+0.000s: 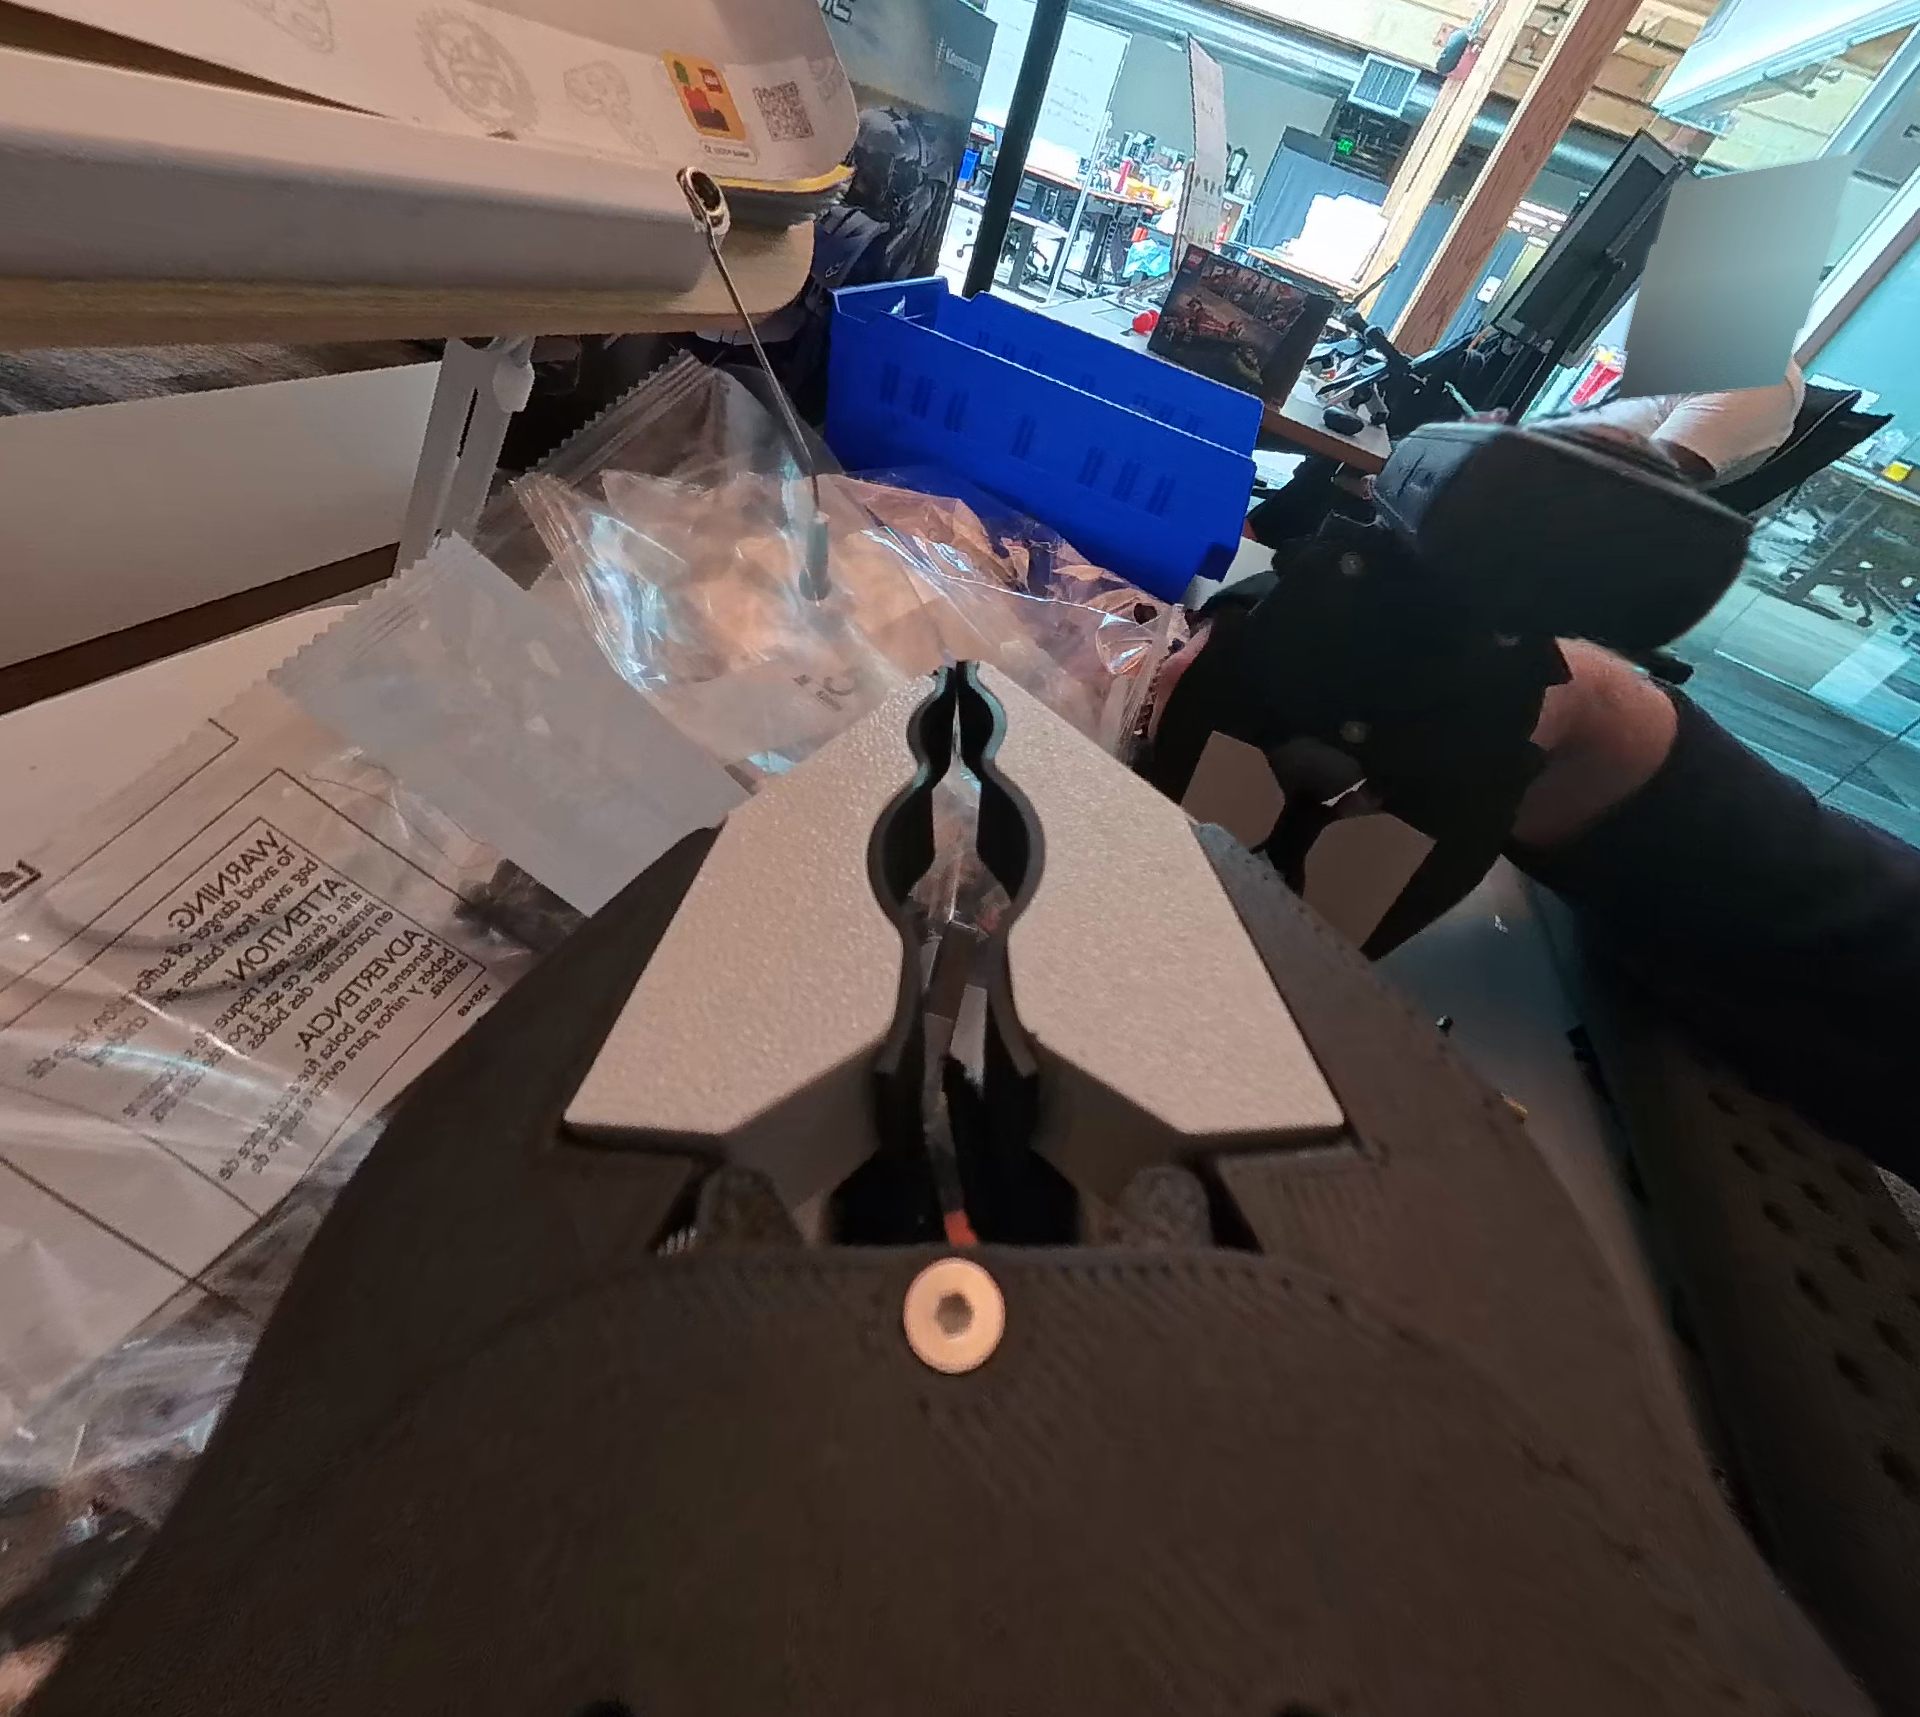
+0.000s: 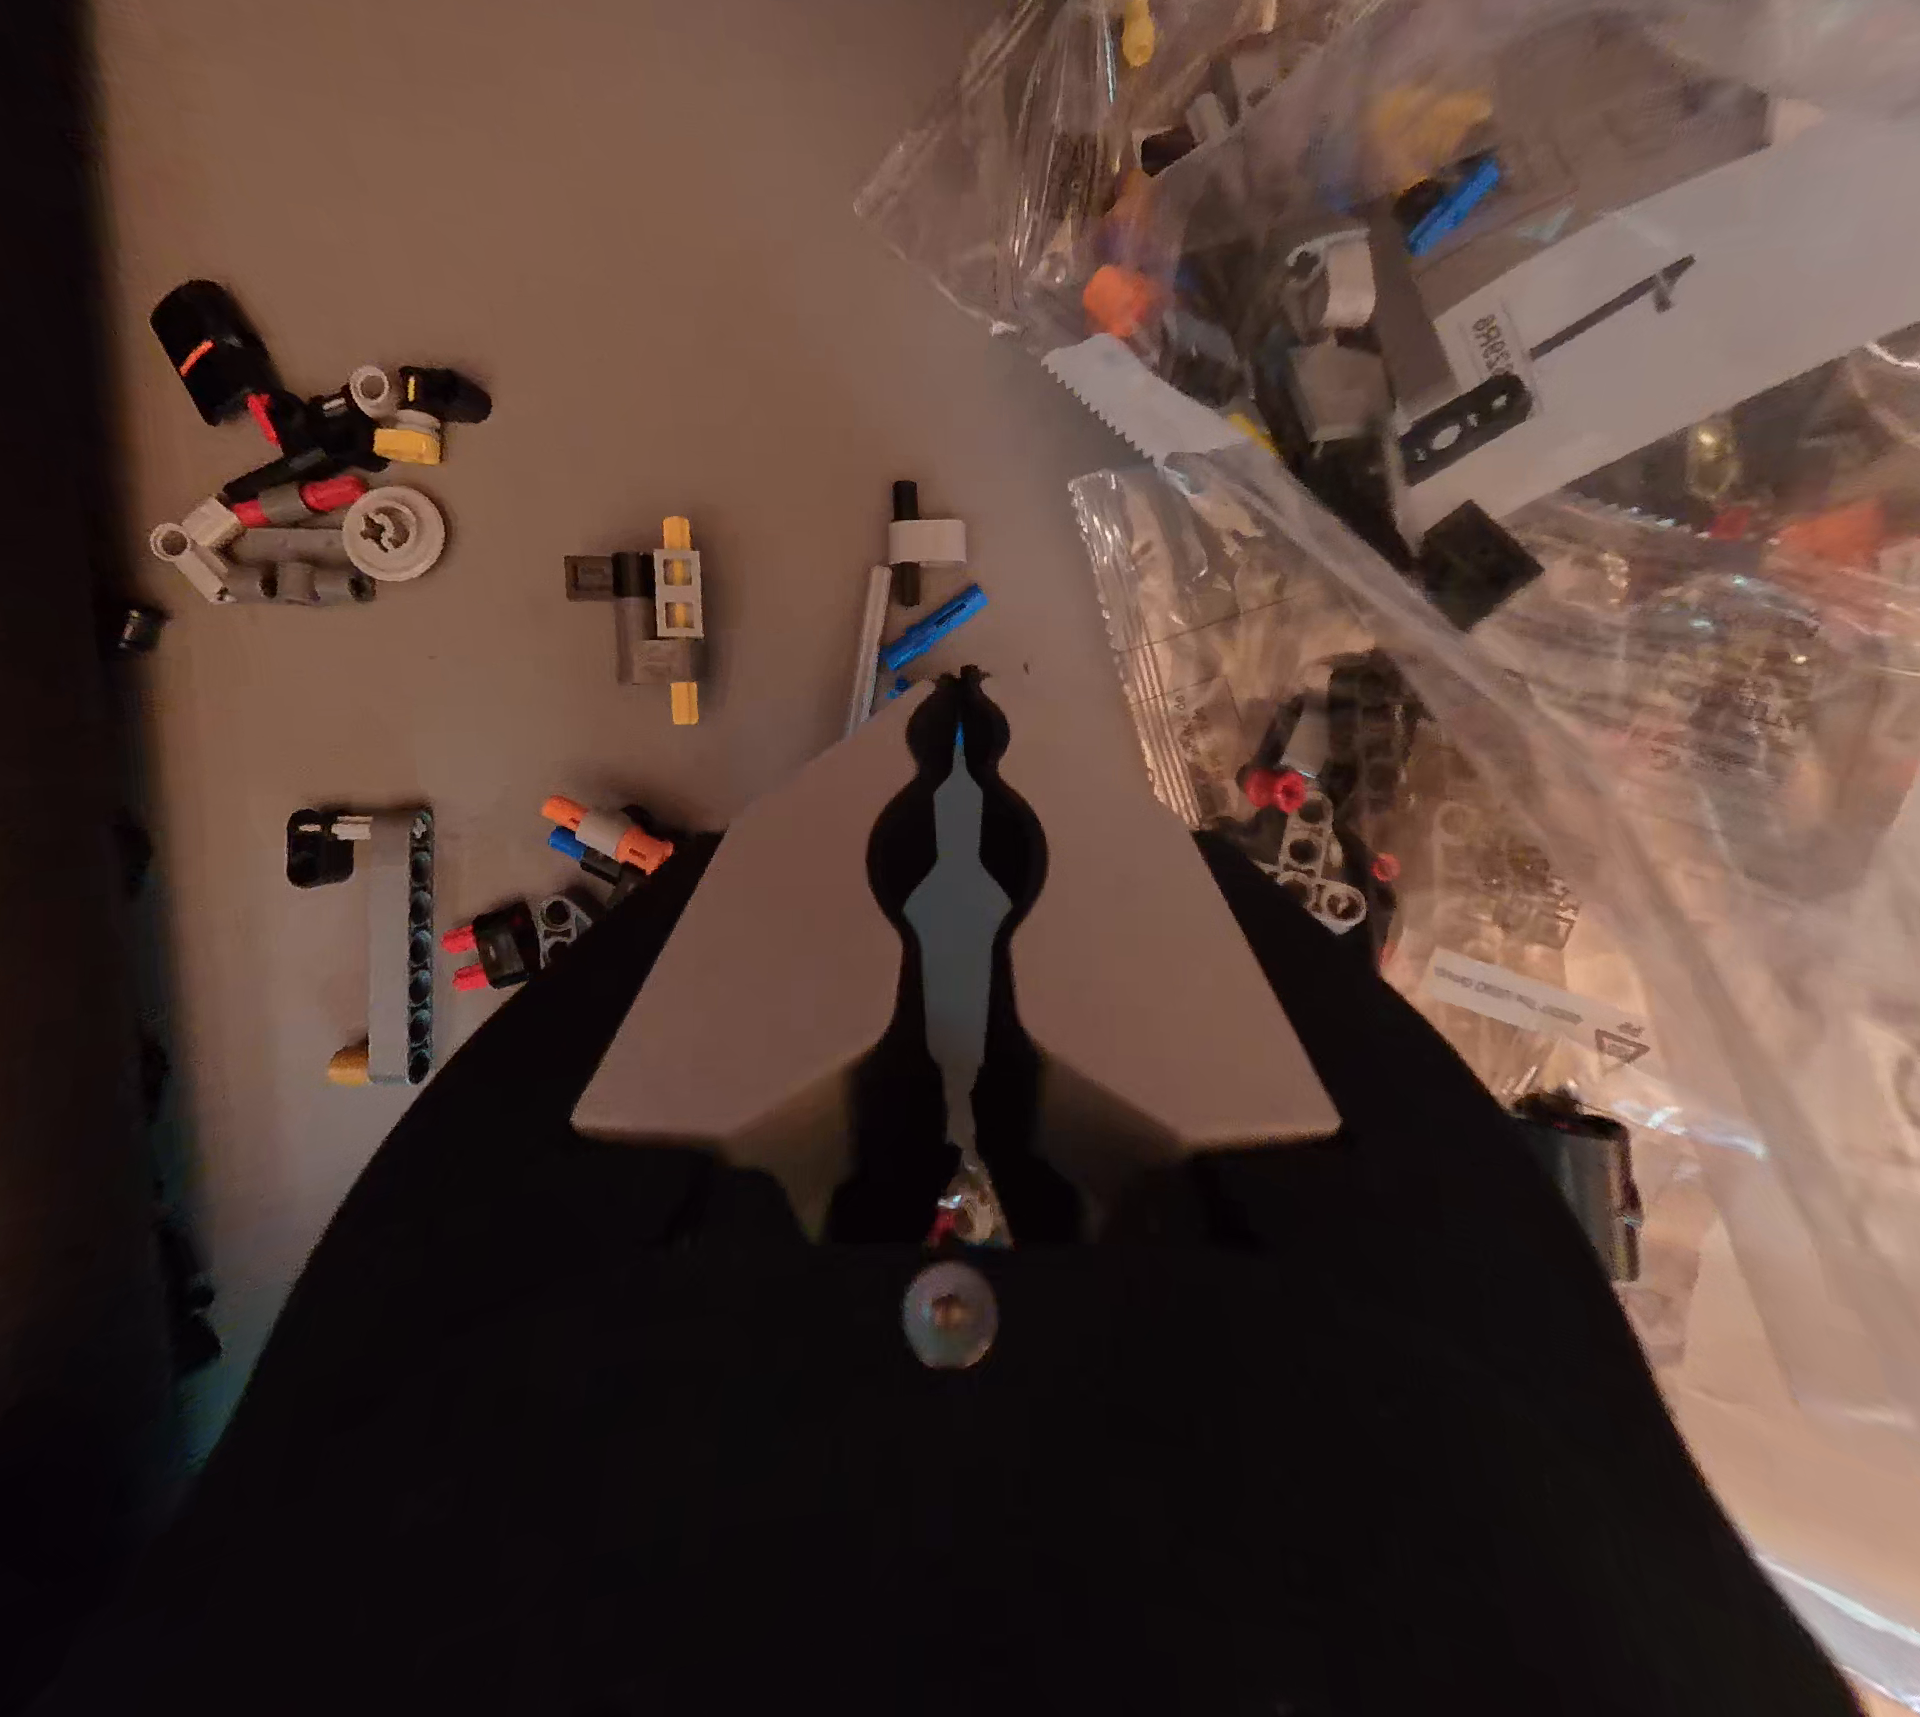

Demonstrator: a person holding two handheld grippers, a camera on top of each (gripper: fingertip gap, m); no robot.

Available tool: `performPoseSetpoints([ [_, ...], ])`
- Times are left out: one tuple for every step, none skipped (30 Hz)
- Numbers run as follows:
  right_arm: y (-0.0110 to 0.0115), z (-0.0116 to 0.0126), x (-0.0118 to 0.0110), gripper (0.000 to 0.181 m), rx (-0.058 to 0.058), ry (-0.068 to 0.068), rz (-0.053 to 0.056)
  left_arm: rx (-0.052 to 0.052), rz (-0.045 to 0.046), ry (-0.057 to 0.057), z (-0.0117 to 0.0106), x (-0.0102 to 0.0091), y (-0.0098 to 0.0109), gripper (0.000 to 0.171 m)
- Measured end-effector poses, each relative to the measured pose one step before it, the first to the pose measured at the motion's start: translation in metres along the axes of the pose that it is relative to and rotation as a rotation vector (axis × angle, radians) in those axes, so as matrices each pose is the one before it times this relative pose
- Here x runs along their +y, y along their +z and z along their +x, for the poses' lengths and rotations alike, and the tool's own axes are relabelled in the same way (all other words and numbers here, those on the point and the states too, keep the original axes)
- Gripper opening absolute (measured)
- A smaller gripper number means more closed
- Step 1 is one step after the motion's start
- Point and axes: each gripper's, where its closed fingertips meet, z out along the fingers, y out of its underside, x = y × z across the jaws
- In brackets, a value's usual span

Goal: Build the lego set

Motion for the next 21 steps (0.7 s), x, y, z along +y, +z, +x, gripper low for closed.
performPoseSetpoints([
  [0.00208, -0.00027, 0.00222, 0.001, 0.0010, -0.0024, -0.0180, 0.0003, -0.00170, 0.0002, 0.00001, 0.00041, 0.00026, 0.000],
  [0.00171, 0.00036, 0.00214, 0.003, 0.0032, -0.0011, -0.0164, -0.0003, -0.00082, 0.0000, -0.00018, 0.00026, 0.00016, 0.000],
  [0.00073, 0.00073, 0.00126, 0.005, 0.0034, 0.0015, -0.0080, -0.0002, 0.00018, -0.0003, -0.00017, 0.00003, 0.00001, 0.000],
  [-0.00026, 0.00113, 0.00026, 0.006, 0.0048, 0.0040, -0.0003, -0.0004, 0.00036, -0.0006, -0.00013, -0.00007, -0.00013, 0.000],
  [-0.00103, 0.00142, 0.00040, 0.007, 0.0060, 0.0058, 0.0008, -0.0001, 0.00004, -0.0006, -0.00020, 0.00004, -0.00008, 0.000],
  [-0.00168, 0.00132, 0.00053, 0.008, 0.0057, 0.0069, 0.0007, 0.0000, -0.00034, -0.0001, 0.00004, 0.00015, 0.00006, 0.000],
  [-0.00192, 0.00106, 0.00053, 0.009, 0.0038, 0.0070, 0.0025, 0.0001, -0.00103, 0.0008, 0.00015, 0.00018, 0.00016, 0.000],
  [-0.00212, 0.00088, 0.00064, 0.010, 0.0037, 0.0068, 0.0035, 0.0001, -0.00105, 0.0010, 0.00013, 0.00018, 0.00016, 0.000],
  [-0.00191, 0.00062, 0.00067, 0.010, 0.0008, 0.0070, 0.0028, 0.0004, -0.00042, 0.0001, 0.00010, 0.00007, 0.00005, 0.000],
  [-0.00128, -0.00003, 0.00122, 0.010, -0.0038, 0.0080, -0.0002, 0.0004, -0.00017, -0.0004, -0.00001, 0.00009, 0.00006, 0.000],
  [-0.00072, 0.00008, 0.00193, 0.011, -0.0035, 0.0087, -0.0055, 0.0001, -0.00020, -0.0002, -0.00005, 0.00000, 0.00005, 0.000],
  [-0.00014, 0.00034, 0.00280, 0.011, -0.0025, 0.0085, -0.0111, -0.0003, 0.00014, 0.0002, -0.00011, -0.00003, -0.00007, 0.000],
  [0.00025, -0.00082, 0.00294, 0.010, -0.0083, 0.0059, -0.0128, -0.0004, 0.00044, 0.0003, 0.00010, -0.00010, -0.00010, 0.000],
  [0.00093, -0.00177, 0.00277, 0.011, -0.0124, 0.0026, -0.0120, -0.0002, 0.00031, 0.0002, -0.00011, -0.00005, -0.00006, 0.000],
  [0.00122, -0.00153, 0.00205, 0.012, -0.0084, -0.0002, -0.0099, 0.0002, -0.00002, -0.0002, 0.00007, -0.00009, -0.00001, 0.000],
  [0.00093, -0.00049, 0.00044, 0.014, -0.0007, -0.0023, -0.0032, 0.0004, -0.00055, 0.0001, 0.00000, 0.00016, 0.00011, 0.000],
  [0.00034, -0.00066, -0.00128, 0.015, -0.0024, -0.0033, 0.0030, 0.0004, -0.00095, 0.0004, 0.00011, 0.00023, 0.00024, 0.000],
  [0.00049, 0.00023, -0.00047, 0.016, 0.0031, -0.0026, -0.0023, 0.0003, -0.00136, 0.0003, 0.00010, 0.00029, 0.00021, 0.000],
  [0.00042, 0.00066, -0.00058, 0.015, 0.0061, -0.0039, 0.0006, -0.0004, -0.00218, 0.0011, 0.00005, 0.00052, 0.00032, 0.000],
  [0.00029, 0.00036, -0.00053, 0.014, 0.0035, -0.0038, 0.0007, -0.0001, -0.00218, 0.0013, 0.00003, 0.00039, 0.00037, 0.000],
  [0.00027, 0.00012, -0.00051, 0.013, 0.0011, -0.0041, 0.0012, 0.0001, -0.00195, 0.0014, 0.00022, 0.00032, 0.00025, 0.000],
])
